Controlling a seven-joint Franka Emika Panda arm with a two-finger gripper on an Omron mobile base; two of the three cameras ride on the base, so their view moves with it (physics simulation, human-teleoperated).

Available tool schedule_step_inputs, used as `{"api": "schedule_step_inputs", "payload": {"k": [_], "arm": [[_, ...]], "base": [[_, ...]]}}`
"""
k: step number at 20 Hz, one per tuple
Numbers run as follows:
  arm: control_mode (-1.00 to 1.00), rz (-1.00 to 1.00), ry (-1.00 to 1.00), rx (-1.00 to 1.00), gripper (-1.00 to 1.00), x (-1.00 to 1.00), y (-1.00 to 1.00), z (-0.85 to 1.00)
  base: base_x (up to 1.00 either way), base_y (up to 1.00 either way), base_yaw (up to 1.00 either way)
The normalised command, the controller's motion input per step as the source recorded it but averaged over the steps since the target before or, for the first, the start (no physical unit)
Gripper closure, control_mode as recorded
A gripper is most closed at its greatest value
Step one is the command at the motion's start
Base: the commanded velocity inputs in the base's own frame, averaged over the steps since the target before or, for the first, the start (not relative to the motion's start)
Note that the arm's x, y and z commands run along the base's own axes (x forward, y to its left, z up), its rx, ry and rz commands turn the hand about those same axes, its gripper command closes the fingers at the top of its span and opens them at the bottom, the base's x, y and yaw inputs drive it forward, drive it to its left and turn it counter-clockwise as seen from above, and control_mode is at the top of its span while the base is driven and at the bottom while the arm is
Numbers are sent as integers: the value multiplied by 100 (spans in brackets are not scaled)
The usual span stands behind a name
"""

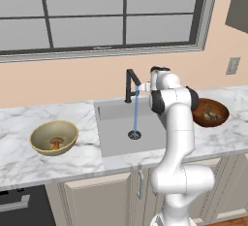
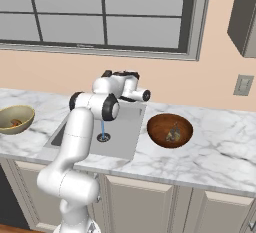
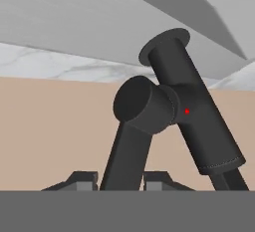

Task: Pick the bananas from the sink and place them in one bowl. Place the mushroom in the other bowl. Then turn off the sink faucet.

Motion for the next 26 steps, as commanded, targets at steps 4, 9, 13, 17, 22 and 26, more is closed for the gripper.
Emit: {"api": "schedule_step_inputs", "payload": {"k": [4, 9, 13, 17, 22, 26], "arm": [[-100, 0, 0, 0, 100, 0, 16, -9], [-100, 0, 0, 0, 100, 0, 39, -6], [-100, 0, 0, 0, 100, 0, 49, -11], [-100, 1, 0, 0, 100, 0, 51, -16], [-100, 5, 1, 0, 100, 3, 45, -18], [-100, 8, 3, 1, 100, 13, 42, -24]], "base": [[0, 0, 0], [0, 0, 0], [0, 0, 0], [0, 0, 0], [0, 0, 0], [0, 0, 0]]}}
